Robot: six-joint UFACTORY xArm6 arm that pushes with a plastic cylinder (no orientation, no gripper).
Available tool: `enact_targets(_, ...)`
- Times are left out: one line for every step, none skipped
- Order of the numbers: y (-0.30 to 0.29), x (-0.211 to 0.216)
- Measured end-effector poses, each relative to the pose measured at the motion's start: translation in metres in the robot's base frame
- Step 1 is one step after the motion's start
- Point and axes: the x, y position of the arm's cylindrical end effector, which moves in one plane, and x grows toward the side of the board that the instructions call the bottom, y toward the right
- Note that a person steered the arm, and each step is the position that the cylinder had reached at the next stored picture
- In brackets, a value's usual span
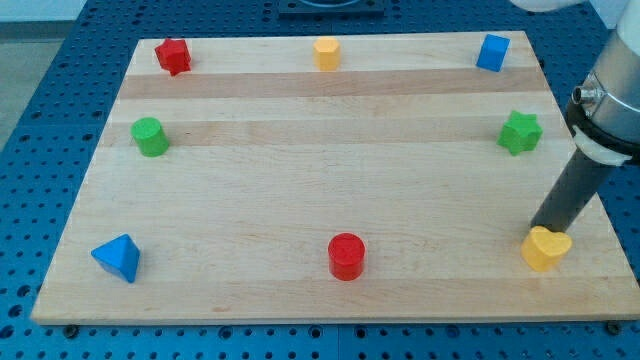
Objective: Place your arm to the top right corner
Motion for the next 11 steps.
enact_targets(0.000, 0.000)
enact_targets(0.000, -0.003)
enact_targets(0.003, -0.029)
enact_targets(0.017, -0.056)
enact_targets(0.040, -0.077)
enact_targets(0.063, -0.103)
enact_targets(0.069, -0.142)
enact_targets(0.069, -0.184)
enact_targets(0.069, -0.229)
enact_targets(0.069, -0.274)
enact_targets(0.067, -0.315)
